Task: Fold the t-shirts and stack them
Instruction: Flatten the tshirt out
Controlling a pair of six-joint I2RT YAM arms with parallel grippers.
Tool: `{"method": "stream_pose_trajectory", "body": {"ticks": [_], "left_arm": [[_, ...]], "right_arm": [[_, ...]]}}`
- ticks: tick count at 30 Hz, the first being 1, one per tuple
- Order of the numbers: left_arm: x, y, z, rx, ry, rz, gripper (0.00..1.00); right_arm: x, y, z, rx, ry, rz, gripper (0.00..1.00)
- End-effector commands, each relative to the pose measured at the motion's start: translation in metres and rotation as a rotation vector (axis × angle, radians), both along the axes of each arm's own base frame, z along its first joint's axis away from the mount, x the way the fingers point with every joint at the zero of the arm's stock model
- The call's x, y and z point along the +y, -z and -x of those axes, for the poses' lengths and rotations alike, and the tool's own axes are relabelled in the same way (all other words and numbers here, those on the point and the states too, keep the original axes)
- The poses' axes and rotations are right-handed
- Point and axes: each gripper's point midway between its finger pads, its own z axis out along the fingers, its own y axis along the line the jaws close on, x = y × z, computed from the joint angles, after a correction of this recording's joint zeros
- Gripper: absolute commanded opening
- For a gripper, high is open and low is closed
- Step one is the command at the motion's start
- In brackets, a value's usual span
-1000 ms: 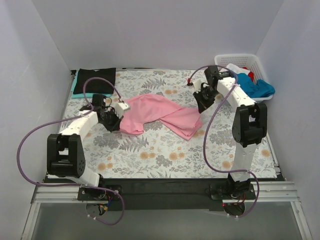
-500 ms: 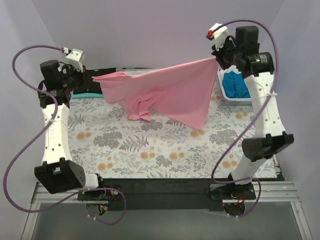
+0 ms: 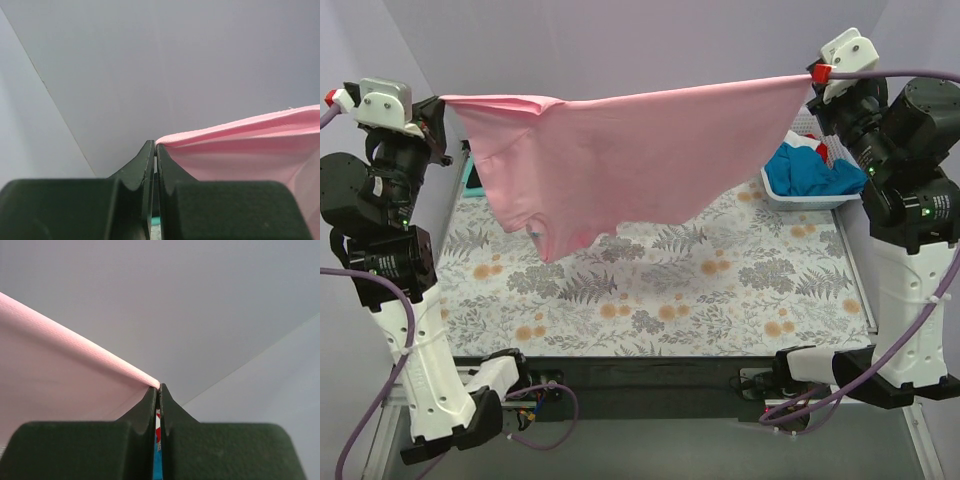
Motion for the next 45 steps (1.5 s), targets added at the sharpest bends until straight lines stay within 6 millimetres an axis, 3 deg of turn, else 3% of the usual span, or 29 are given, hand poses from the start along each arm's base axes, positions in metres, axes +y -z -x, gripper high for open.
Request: {"method": "stream_pose_trajectory", "body": {"ticks": [1, 7, 12, 13, 15, 16, 17, 18, 19, 20, 22, 24, 25, 26, 27, 29, 30, 31, 33, 34, 35, 36, 37, 38, 40, 41, 42, 44, 45], "left_arm": [[0.022, 0.024, -0.039, 0.094, -0.061, 0.03, 0.0], [0.022, 0.048, -0.082, 0.185, 0.002, 0.045, 0.0], [0.021, 0.079, -0.14, 0.274, 0.095, 0.128, 0.0], [0.021, 0.064, -0.146, 0.237, 0.105, 0.156, 0.0], [0.029, 0.074, -0.18, 0.26, 0.108, 0.197, 0.0], [0.032, 0.071, -0.193, 0.255, 0.106, 0.216, 0.0], [0.031, 0.034, -0.191, 0.178, 0.119, 0.224, 0.0], [0.037, 0.043, -0.214, 0.194, 0.117, 0.246, 0.0], [0.04, 0.032, -0.219, 0.163, 0.106, 0.256, 0.0], [0.039, -0.012, -0.206, 0.057, 0.109, 0.246, 0.0], [0.049, -0.028, -0.214, -0.011, 0.071, 0.249, 0.0], [0.054, -0.037, -0.212, -0.058, 0.045, 0.235, 0.0], [0.052, -0.061, -0.193, -0.141, 0.039, 0.21, 0.0], [0.054, -0.065, -0.188, -0.163, 0.024, 0.202, 0.0], [0.057, -0.043, -0.199, -0.124, 0.012, 0.193, 0.0], [0.049, -0.051, -0.182, -0.164, 0.036, 0.157, 0.0], [0.05, -0.024, -0.191, -0.104, 0.038, 0.152, 0.0], [0.047, -0.01, -0.193, -0.086, 0.048, 0.14, 0.0], [0.034, -0.001, -0.17, -0.098, 0.091, 0.09, 0.0], [0.032, 0.056, -0.183, -0.012, 0.109, 0.07, 0.0], [0.025, 0.071, -0.174, 0.002, 0.138, 0.035, 0.0], [0.01, 0.085, -0.156, 0.017, 0.197, -0.023, 0.0], [0.009, 0.134, -0.155, 0.096, 0.201, -0.035, 0.0], [0.005, 0.158, -0.149, 0.131, 0.215, -0.058, 0.0], [-0.009, 0.189, -0.121, 0.176, 0.262, -0.136, 0.0], [-0.01, 0.243, -0.114, 0.259, 0.271, -0.164, 0.0], [-0.013, 0.259, -0.103, 0.276, 0.279, -0.194, 0.0], [-0.023, 0.296, -0.074, 0.331, 0.328, -0.258, 0.0], [-0.026, 0.341, -0.06, 0.412, 0.347, -0.263, 0.0]], "right_arm": [[-0.007, -0.011, -0.023, -0.053, 0.058, 0.022, 0.01], [-0.001, 0.026, -0.075, 0.028, 0.081, 0.057, 0.01], [0.006, 0.04, -0.12, 0.034, 0.095, 0.05, 0.01], [0.006, 0.05, -0.138, 0.052, 0.115, 0.047, 0.01], [0.005, 0.028, -0.148, -0.007, 0.138, 0.015, 0.01], [0.003, 0.034, -0.165, 0.003, 0.168, 0.009, 0.01], [0.001, 0.026, -0.169, -0.023, 0.184, -0.014, 0.01], [-0.002, -0.004, -0.166, -0.106, 0.2, -0.045, 0.01], [-0.005, -0.008, -0.171, -0.129, 0.222, -0.059, 0.01], [-0.007, -0.019, -0.17, -0.165, 0.233, -0.069, 0.01], [-0.015, -0.054, -0.157, -0.289, 0.261, -0.124, 0.01], [-0.016, -0.069, -0.149, -0.343, 0.257, -0.142, 0.01], [-0.018, -0.085, -0.138, -0.398, 0.252, -0.155, 0.01], [-0.018, -0.086, -0.137, -0.411, 0.251, -0.145, 0.01], [-0.017, -0.085, -0.137, -0.418, 0.25, -0.123, 0.01], [-0.011, -0.067, -0.142, -0.384, 0.221, -0.092, 0.01], [-0.008, -0.057, -0.144, -0.361, 0.205, -0.073, 0.01], [0.002, -0.025, -0.151, -0.294, 0.156, -0.031, 0.01], [0.012, 0.009, -0.152, -0.23, 0.107, 0.02, 0.01], [0.013, 0.022, -0.143, -0.21, 0.083, 0.048, 0.01], [0.021, 0.075, -0.15, -0.111, 0.042, 0.105, 0.01], [0.023, 0.1, -0.147, -0.074, 0.024, 0.142, 0.01], [0.023, 0.101, -0.132, -0.096, 0.007, 0.153, 0.01], [0.024, 0.156, -0.132, -0.003, -0.015, 0.202, 0.01], [0.028, 0.18, -0.11, 0.009, -0.07, 0.252, 0.01], [0.028, 0.203, -0.104, 0.038, -0.087, 0.278, 0.01], [0.028, 0.247, -0.096, 0.112, -0.113, 0.309, 0.01], [0.032, 0.279, -0.08, 0.15, -0.162, 0.336, 0.01], [0.031, 0.318, -0.071, 0.221, -0.184, 0.359, 0.01]]}}
